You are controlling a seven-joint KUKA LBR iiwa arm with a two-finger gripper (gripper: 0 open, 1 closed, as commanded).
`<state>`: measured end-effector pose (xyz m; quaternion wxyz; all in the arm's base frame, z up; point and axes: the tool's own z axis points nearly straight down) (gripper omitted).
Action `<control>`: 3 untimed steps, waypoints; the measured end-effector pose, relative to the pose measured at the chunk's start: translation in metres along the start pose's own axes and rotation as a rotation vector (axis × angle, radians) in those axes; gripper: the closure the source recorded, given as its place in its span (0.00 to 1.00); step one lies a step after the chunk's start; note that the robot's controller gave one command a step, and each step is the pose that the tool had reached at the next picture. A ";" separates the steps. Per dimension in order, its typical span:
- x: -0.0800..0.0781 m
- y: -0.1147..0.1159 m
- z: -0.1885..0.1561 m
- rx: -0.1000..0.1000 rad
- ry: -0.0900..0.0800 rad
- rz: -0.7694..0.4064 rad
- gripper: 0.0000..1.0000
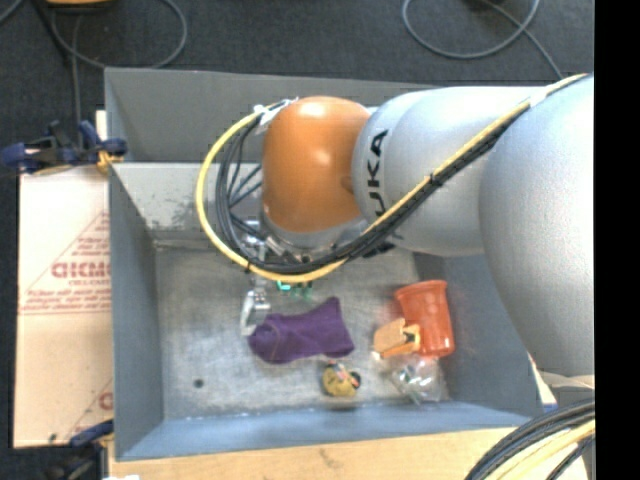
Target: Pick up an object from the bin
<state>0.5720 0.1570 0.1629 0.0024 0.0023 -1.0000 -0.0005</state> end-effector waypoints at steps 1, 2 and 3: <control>-0.002 -0.001 -0.005 -0.001 -0.007 0.003 0.00; 0.022 -0.038 0.080 -0.002 -0.006 -0.003 1.00; 0.022 -0.038 0.080 -0.002 -0.006 -0.002 1.00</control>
Offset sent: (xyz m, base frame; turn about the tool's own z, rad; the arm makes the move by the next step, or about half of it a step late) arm -0.0241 -0.0385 -0.0841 -0.0054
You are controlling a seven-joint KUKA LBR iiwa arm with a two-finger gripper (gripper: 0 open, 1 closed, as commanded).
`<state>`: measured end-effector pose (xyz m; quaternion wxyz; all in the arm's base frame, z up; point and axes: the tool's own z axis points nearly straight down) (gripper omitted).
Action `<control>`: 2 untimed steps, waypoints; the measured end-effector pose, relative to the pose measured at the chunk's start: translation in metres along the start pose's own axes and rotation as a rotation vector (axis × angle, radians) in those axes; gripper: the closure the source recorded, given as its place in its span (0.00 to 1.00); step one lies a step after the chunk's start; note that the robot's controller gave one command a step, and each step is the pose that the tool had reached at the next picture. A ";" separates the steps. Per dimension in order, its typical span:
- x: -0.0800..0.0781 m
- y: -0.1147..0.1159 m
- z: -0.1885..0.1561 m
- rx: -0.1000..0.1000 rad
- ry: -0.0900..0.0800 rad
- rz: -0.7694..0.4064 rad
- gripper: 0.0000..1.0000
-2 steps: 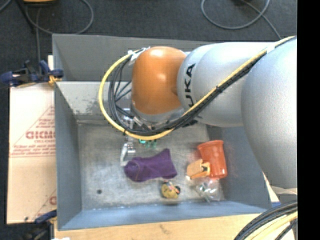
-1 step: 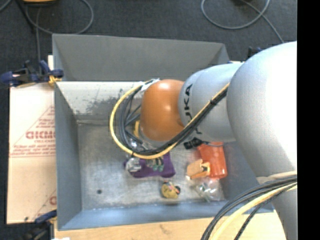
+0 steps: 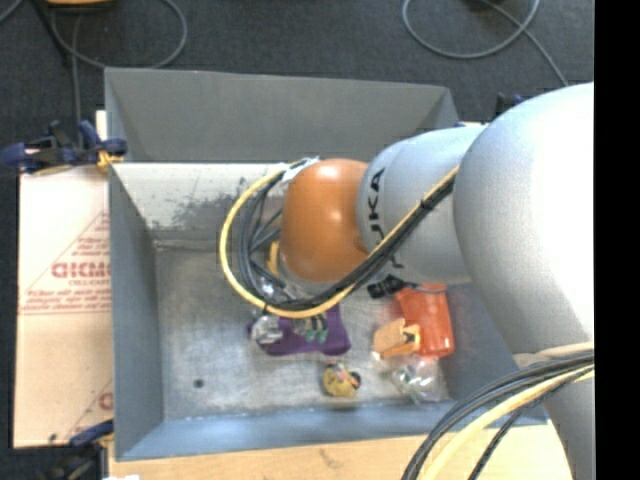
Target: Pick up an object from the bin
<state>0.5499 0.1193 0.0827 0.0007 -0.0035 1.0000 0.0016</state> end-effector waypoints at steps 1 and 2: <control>0.002 -0.025 -0.034 0.004 0.002 -0.058 1.00; 0.001 -0.008 -0.086 0.003 0.001 0.012 1.00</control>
Offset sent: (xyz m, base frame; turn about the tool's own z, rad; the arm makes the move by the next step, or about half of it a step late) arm -0.0019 -0.0020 0.0929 0.0163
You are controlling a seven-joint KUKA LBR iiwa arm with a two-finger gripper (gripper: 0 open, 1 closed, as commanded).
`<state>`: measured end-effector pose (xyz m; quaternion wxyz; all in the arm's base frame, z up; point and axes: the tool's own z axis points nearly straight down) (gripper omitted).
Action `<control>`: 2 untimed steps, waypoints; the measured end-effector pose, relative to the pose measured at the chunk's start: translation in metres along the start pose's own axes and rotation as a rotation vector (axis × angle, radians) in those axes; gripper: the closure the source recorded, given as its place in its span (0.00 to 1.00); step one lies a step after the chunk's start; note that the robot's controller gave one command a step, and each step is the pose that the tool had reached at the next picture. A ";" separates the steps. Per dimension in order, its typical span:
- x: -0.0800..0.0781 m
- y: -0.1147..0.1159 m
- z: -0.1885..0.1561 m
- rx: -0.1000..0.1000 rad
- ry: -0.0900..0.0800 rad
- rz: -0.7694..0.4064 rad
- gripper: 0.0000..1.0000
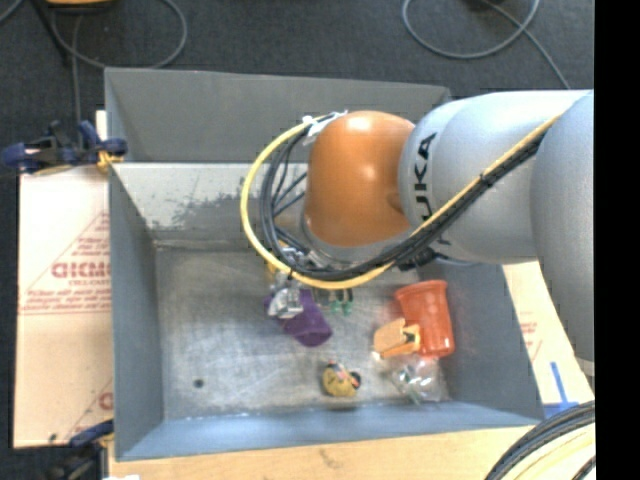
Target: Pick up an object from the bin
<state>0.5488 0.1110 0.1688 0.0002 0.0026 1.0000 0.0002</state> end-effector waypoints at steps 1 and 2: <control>0.000 -0.019 -0.070 0.001 -0.007 -0.059 0.00; 0.001 -0.018 -0.068 0.000 -0.003 -0.059 0.00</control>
Offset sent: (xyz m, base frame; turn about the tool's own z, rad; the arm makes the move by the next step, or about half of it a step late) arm 0.0000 0.0000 0.0000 0.0000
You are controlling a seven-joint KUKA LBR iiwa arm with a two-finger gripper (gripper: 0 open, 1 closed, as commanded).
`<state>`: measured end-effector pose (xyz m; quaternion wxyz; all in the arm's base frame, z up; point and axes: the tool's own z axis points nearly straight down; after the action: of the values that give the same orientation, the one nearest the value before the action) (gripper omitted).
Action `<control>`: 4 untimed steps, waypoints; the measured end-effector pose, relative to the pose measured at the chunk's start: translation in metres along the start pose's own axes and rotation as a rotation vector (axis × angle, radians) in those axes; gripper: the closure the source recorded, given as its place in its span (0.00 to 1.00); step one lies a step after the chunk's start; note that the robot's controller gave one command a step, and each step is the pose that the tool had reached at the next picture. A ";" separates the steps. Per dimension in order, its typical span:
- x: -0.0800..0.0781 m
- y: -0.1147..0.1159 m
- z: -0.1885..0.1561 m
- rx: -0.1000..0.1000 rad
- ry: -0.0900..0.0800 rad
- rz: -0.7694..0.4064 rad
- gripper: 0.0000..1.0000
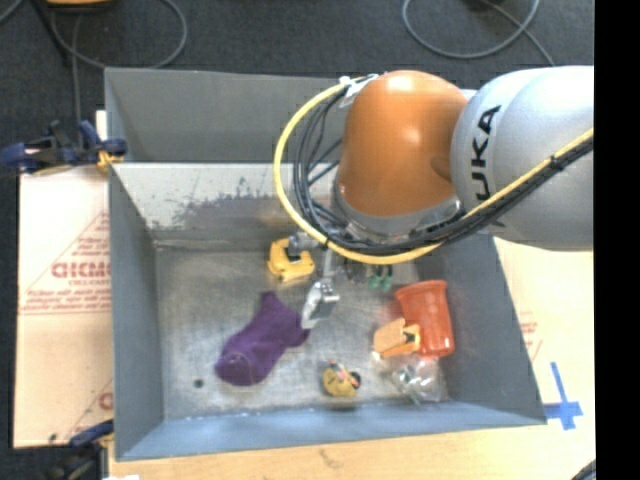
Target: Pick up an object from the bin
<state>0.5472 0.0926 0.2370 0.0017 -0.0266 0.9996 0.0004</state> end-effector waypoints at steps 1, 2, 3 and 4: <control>0.007 0.010 0.055 0.001 -0.006 -0.051 0.00; 0.035 0.013 0.092 0.001 0.002 -0.253 0.00; 0.024 0.020 0.160 0.000 0.013 -0.087 1.00; 0.024 0.020 0.160 0.000 0.012 -0.086 1.00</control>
Offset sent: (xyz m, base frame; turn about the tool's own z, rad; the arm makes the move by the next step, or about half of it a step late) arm -0.0504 0.0118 -0.1052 -0.3126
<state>0.5227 0.1112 0.0769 -0.0044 -0.0697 0.9976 0.0003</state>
